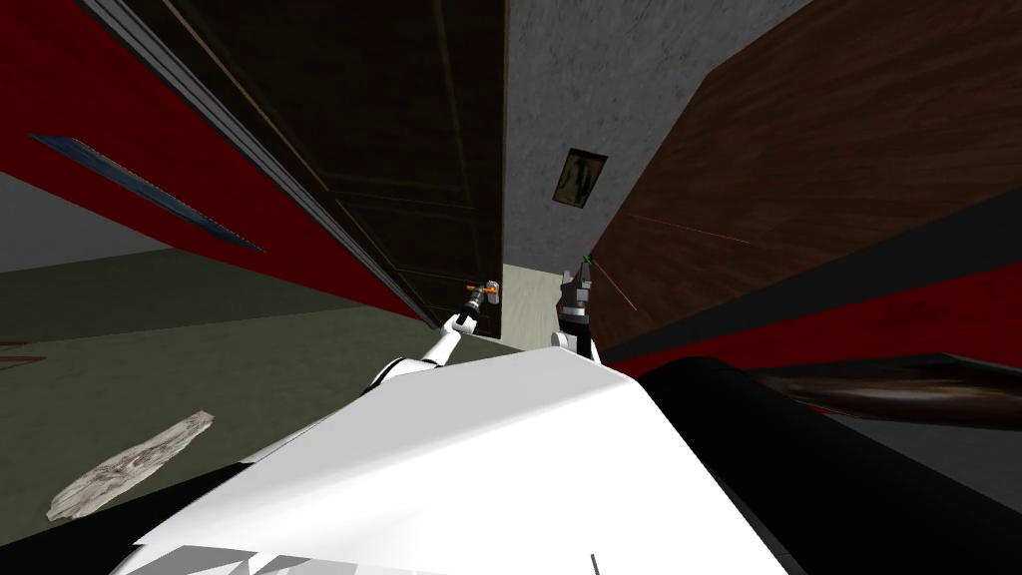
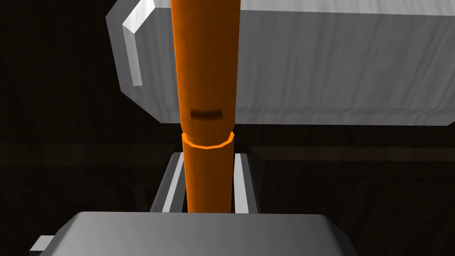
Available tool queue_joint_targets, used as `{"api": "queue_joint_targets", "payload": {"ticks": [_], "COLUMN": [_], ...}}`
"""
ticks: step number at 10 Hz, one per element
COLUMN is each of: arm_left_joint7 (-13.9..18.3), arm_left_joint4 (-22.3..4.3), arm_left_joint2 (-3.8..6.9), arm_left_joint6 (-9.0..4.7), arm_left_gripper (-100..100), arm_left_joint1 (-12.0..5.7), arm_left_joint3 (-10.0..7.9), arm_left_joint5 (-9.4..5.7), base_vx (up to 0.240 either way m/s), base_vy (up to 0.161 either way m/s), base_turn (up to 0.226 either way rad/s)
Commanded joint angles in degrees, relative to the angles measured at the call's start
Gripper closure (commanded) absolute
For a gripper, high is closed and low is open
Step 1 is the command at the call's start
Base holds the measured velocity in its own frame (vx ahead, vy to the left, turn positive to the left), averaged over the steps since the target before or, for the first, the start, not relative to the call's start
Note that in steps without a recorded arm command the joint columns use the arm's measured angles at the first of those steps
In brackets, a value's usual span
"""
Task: Push the door open
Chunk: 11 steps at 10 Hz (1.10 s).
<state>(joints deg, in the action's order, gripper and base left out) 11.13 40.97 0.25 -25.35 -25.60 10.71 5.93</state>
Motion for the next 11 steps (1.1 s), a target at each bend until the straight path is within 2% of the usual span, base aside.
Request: {"api": "queue_joint_targets", "payload": {"ticks": [1,2,5,7,9,10,11], "arm_left_joint7": [0.24,0.13,-0.03,-0.22,-0.38,-0.38,-0.53], "arm_left_joint4": [1.63,1.60,1.55,1.48,1.43,1.43,1.38], "arm_left_joint2": [0.60,1.36,2.46,3.57,4.37,4.37,5.13], "arm_left_joint6": [0.49,0.49,0.48,0.48,0.48,0.48,0.48], "arm_left_gripper": [100,100,100,100,100,100,100], "arm_left_joint1": [0.50,0.57,0.70,0.84,0.95,0.95,1.07], "arm_left_joint3": [0.12,-0.66,-1.94,-3.40,-4.58,-4.58,-5.81], "arm_left_joint5": [0.04,-0.24,-0.71,-1.25,-1.68,-1.68,-2.13], "base_vx": [0.065,0.103,0.141,0.175,0.157,0.100,0.142], "base_vy": [-0.035,-0.085,-0.148,-0.149,-0.186,-0.114,-0.146], "base_turn": [-0.003,0.028,0.054,0.073,0.065,0.047,0.059]}}
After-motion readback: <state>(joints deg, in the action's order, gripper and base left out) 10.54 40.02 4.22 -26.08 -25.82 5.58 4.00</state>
